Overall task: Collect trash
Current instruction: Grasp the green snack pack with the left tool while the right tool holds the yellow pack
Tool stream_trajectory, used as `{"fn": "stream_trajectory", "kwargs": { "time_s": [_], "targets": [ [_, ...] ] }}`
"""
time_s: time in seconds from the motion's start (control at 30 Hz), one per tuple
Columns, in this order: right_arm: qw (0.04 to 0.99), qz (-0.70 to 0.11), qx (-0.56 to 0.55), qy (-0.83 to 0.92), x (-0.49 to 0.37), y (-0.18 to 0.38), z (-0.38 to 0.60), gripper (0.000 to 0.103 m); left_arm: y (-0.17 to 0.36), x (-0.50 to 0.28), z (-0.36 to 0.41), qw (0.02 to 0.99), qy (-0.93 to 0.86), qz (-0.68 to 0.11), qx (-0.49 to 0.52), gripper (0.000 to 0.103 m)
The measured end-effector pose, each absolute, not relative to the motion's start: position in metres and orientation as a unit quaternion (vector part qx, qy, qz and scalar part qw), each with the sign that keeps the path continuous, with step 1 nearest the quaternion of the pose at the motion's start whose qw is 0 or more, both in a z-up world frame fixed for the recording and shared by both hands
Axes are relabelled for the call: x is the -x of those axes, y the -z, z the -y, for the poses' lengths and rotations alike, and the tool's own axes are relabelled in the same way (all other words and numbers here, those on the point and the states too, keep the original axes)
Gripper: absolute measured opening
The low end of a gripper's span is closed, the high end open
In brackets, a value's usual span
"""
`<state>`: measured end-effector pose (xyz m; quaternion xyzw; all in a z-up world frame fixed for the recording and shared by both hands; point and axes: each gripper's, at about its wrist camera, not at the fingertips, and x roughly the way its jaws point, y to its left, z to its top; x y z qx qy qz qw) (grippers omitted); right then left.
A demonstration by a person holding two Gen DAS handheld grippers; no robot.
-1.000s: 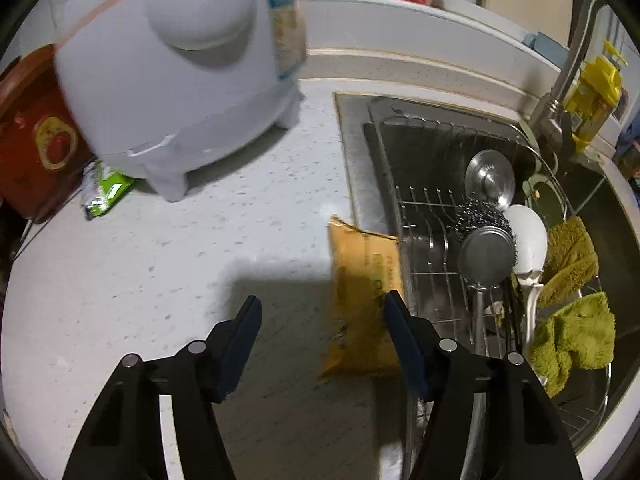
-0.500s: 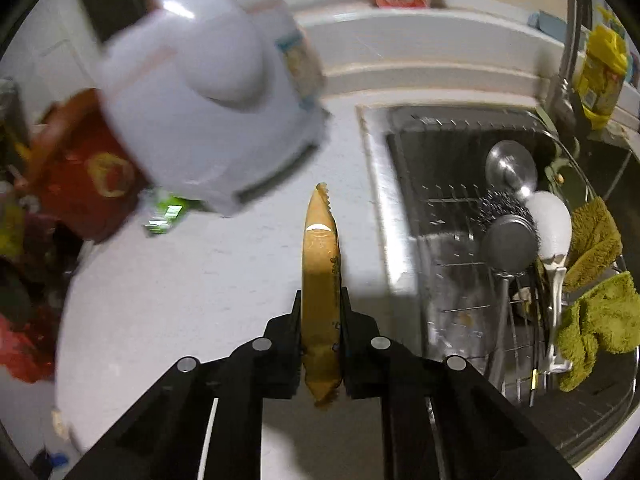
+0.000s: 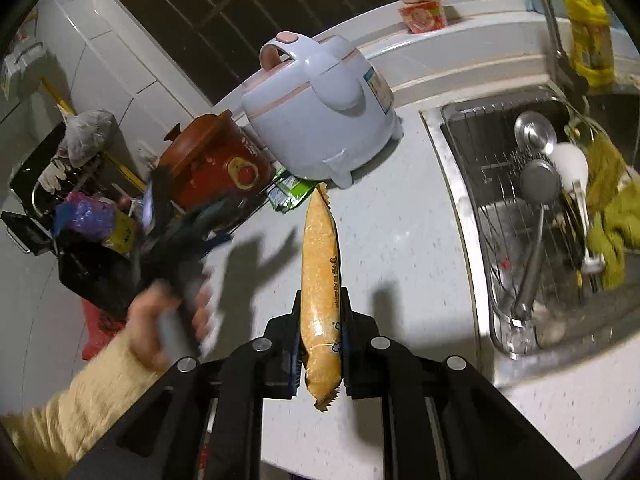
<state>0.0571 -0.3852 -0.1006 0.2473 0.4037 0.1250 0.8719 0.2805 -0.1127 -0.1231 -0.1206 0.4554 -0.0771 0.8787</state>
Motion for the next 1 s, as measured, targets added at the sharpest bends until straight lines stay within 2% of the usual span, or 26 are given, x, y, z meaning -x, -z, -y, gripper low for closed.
{"fn": "stream_trajectory", "kwargs": {
  "time_s": [0.17, 0.43, 0.57, 0.77, 0.9, 1.0],
  "targets": [
    [0.868, -0.401, -0.263, -0.132, -0.047, 0.106, 0.396, 0.015, 0.139, -0.311, 0.115, 0.863, 0.034, -0.478, 0.159, 0.096],
    [0.859, -0.398, -0.285, -0.15, -0.05, 0.114, 0.411, 0.015, 0.16, -0.334, 0.117, 0.852, 0.008, -0.498, 0.16, 0.096],
    [0.856, -0.398, -0.291, -0.153, -0.05, 0.117, 0.418, 0.015, 0.161, -0.336, 0.11, 0.854, -0.003, -0.499, 0.146, 0.096],
    [0.851, -0.397, -0.302, -0.167, -0.056, 0.119, 0.416, 0.015, 0.166, -0.334, 0.098, 0.847, -0.054, -0.523, 0.072, 0.096],
    [0.851, -0.392, -0.297, -0.182, -0.06, 0.116, 0.409, 0.015, 0.157, -0.329, 0.091, 0.858, -0.015, -0.5, 0.117, 0.095],
    [0.85, -0.395, -0.295, -0.185, -0.06, 0.115, 0.406, 0.016, 0.157, -0.333, 0.099, 0.856, -0.01, -0.505, 0.109, 0.095]
  ]
}}
